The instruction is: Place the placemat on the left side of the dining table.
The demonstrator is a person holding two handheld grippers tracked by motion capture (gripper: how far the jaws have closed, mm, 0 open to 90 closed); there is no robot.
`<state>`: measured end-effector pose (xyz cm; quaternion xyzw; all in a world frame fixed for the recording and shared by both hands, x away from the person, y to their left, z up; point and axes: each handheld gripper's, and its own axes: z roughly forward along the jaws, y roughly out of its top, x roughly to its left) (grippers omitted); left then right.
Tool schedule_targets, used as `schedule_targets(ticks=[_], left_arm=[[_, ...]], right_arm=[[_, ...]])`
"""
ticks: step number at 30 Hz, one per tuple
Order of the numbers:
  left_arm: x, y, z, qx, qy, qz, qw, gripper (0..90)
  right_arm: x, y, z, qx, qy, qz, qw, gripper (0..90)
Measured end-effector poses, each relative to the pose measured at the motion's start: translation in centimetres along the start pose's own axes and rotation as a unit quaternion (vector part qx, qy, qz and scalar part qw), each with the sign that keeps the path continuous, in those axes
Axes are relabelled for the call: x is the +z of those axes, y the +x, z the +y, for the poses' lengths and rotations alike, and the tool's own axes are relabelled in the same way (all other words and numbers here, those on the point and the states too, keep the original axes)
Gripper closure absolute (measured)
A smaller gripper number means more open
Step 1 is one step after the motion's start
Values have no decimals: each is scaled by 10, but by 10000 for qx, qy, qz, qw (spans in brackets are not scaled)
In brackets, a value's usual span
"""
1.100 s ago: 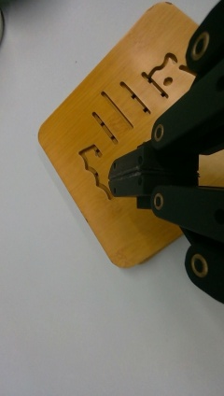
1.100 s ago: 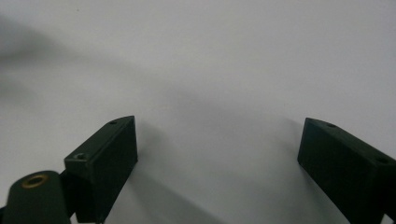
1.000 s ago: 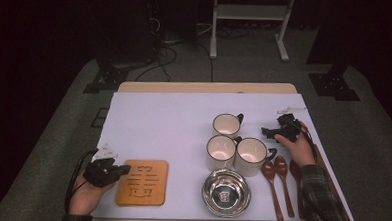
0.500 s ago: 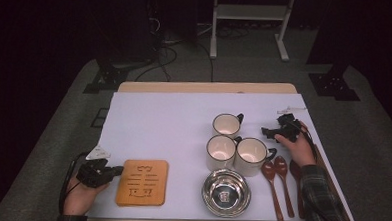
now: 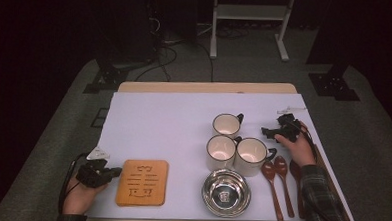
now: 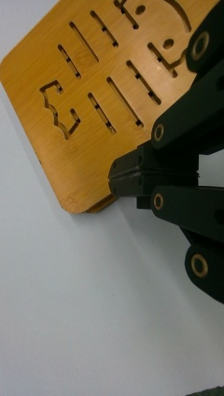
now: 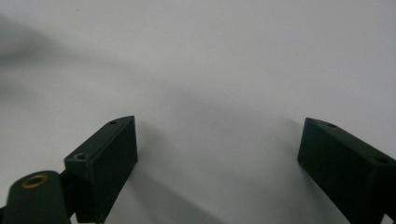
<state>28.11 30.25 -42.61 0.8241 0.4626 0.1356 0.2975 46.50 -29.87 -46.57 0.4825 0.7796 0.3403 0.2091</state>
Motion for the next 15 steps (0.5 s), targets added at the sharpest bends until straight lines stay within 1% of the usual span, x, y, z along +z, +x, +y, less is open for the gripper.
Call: schedule_targets(ticks=[6, 9, 10, 15], left_arm=[[2, -1, 1, 1, 19, -17, 10000, 899], [3, -3, 1, 33, 36, -45, 10000, 899], [3, -3, 2, 58, 52, -25, 10000, 899], [4, -5, 2, 64, 35, -48, 10000, 900]], right_arm=[[0, 0, 0, 2, -2, 2, 10000, 105], [0, 0, 0, 1, 0, 1, 10000, 105], [0, 0, 0, 0, -3, 0, 10000, 105], [0, 0, 0, -1, 0, 1, 10000, 105]])
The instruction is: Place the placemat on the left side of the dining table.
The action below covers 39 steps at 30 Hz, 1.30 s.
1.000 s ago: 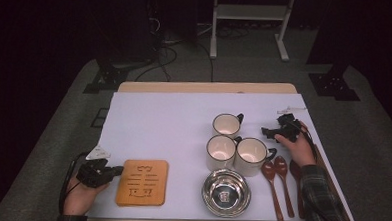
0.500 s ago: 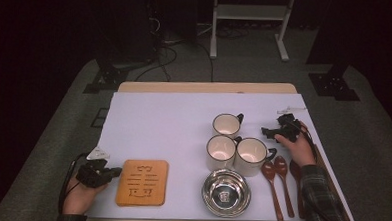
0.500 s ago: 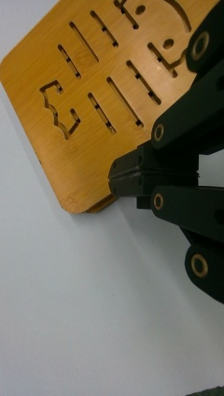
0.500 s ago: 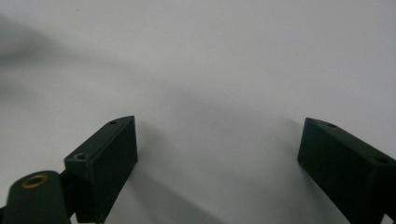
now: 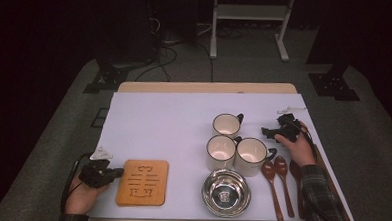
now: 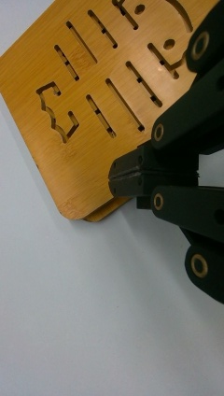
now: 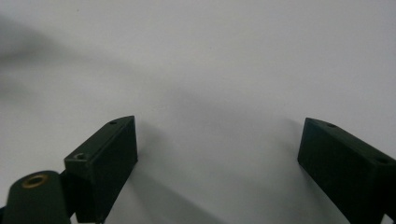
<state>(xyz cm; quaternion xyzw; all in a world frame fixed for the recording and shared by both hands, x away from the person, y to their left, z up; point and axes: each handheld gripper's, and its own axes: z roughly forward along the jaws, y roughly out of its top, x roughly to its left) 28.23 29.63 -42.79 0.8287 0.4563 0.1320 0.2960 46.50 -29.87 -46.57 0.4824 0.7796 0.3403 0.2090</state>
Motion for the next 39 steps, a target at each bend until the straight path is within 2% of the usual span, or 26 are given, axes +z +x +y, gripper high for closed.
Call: schedule_targets(ticks=[39], left_arm=[[10, -15, 9, 169, -7, -250, 9995, 895]], right_arm=[[0, 0, 0, -1, 1, 2, 10000, 105]])
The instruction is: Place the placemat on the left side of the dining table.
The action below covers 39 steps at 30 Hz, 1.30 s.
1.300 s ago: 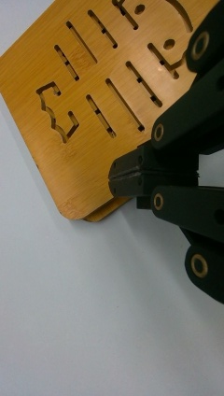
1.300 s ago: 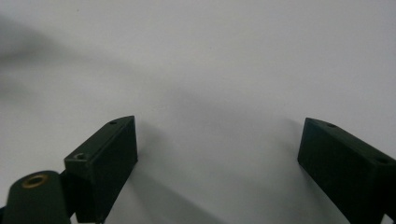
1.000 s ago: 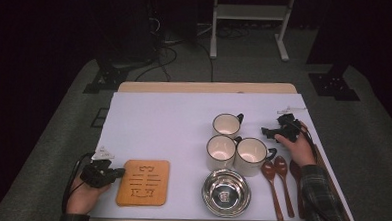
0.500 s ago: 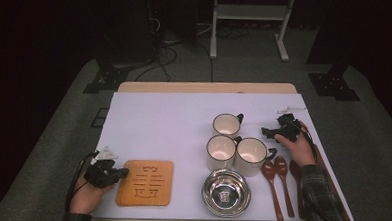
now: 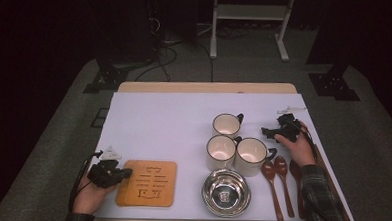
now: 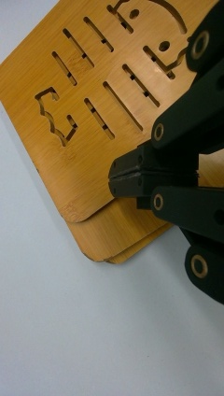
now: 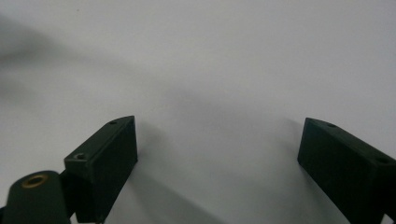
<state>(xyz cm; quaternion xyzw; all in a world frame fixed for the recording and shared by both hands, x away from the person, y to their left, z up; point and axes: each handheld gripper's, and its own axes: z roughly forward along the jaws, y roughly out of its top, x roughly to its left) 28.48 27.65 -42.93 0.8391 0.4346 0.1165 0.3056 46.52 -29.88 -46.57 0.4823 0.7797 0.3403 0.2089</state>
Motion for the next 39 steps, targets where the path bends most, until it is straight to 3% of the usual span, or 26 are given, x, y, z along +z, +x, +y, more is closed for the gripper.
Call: schedule_targets(ticks=[14, 26, 32, 39], left_arm=[[-10, 12, -6, -203, -164, 175, 9995, 810], [-16, 25, -13, -451, -238, 429, 9978, 524], [-17, 31, -18, -560, -239, 499, 9969, 434], [-17, 39, -27, -631, -234, 755, 9949, 276]], right_arm=[[0, 0, 0, 4, 3, 3, 10000, 105], [0, 0, 0, 4, 3, 3, 10000, 105], [0, 0, 0, -2, 0, 2, 10000, 105], [0, 0, 0, -5, -2, 1, 10000, 105]])
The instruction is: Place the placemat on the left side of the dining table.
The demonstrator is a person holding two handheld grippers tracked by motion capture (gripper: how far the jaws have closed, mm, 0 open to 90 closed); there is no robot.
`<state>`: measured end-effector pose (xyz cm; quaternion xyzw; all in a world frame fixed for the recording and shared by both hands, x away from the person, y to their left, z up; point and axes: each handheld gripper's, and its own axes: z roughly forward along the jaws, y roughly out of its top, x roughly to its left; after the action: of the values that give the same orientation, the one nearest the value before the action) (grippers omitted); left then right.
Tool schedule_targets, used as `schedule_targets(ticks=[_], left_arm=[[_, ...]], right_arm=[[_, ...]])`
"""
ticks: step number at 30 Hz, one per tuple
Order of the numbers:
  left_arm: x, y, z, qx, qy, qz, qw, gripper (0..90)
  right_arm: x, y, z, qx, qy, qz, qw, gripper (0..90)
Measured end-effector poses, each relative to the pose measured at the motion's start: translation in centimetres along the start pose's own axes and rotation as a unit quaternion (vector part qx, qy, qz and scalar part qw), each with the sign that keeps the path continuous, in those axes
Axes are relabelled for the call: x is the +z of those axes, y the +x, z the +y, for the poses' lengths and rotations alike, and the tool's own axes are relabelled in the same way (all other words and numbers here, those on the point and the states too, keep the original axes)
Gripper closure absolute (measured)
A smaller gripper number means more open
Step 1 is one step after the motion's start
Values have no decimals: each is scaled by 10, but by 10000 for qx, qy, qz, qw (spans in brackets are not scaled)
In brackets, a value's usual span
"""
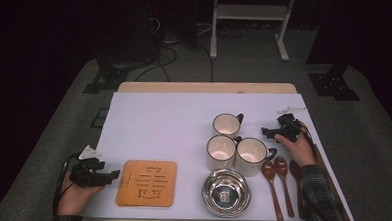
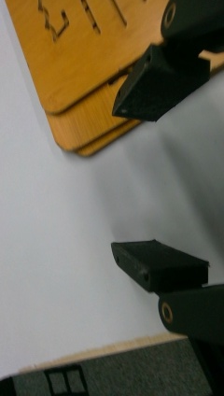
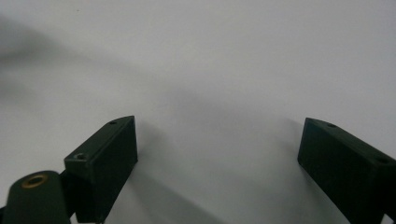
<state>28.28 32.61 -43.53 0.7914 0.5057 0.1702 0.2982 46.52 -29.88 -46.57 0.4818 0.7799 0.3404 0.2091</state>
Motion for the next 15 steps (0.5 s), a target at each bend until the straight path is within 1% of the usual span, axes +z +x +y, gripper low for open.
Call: schedule_targets(ticks=[2, 5, 7, 8, 9, 11, 12, 15], left_arm=[[1, 2, -2, -24, 4, 76, 10000, 227], [4, 5, -4, 43, 66, 246, 9997, 173], [7, 6, -6, 35, 109, 258, 9996, 161], [8, 7, -7, 31, 117, 264, 9996, 141], [8, 7, -7, 59, 97, 273, 9996, 133], [10, 7, -7, 89, 118, 342, 9993, 95], [10, 6, -7, 130, 96, 361, 9992, 90], [11, 6, -9, 86, 32, 403, 9991, 60]], right_arm=[[0, 0, 0, -3, 0, -1, 10000, 105], [0, 0, 0, -4, 2, -4, 10000, 105], [0, 0, 0, 1, 1, -3, 10000, 105], [0, 0, 0, -1, 1, -5, 10000, 105], [0, 0, 0, 10, 7, -3, 10000, 105], [0, 0, 0, 6, 8, -5, 10000, 105], [0, 0, 0, 6, 9, -7, 10000, 105], [0, 0, 0, 8, 13, 0, 10000, 105]])
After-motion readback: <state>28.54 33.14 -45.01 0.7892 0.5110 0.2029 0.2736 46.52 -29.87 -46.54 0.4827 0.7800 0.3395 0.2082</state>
